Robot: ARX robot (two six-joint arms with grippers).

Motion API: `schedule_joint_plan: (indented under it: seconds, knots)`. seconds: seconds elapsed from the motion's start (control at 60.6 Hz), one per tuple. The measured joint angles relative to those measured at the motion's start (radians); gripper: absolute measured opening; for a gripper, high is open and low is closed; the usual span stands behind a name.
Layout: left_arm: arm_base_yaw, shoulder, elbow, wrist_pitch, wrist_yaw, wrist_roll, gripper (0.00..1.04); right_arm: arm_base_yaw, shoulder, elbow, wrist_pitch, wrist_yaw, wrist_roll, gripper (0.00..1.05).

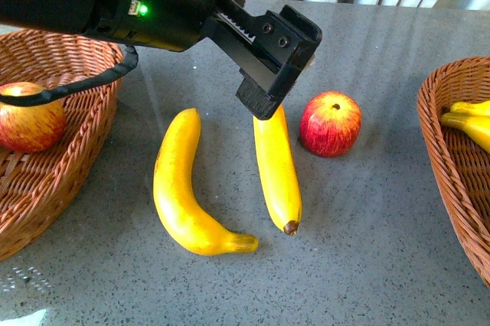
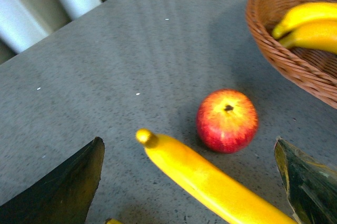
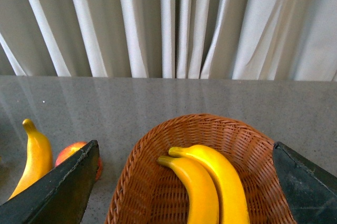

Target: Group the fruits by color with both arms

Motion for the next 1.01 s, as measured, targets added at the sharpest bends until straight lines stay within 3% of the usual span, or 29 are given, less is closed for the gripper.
schedule_joint_plan:
  seconds: [0.297,1.007]
  knots:
    - [0.000,0.074,0.186,-0.273,0.151,0.216,0.96,0.000,0.000,0.000,0.000,0.000,0.000,0.96]
    - [-0.029,0.324,0.488,-0.510,0.156,0.414,0.96,0.000,0.000,0.000,0.000,0.000,0.000,0.96]
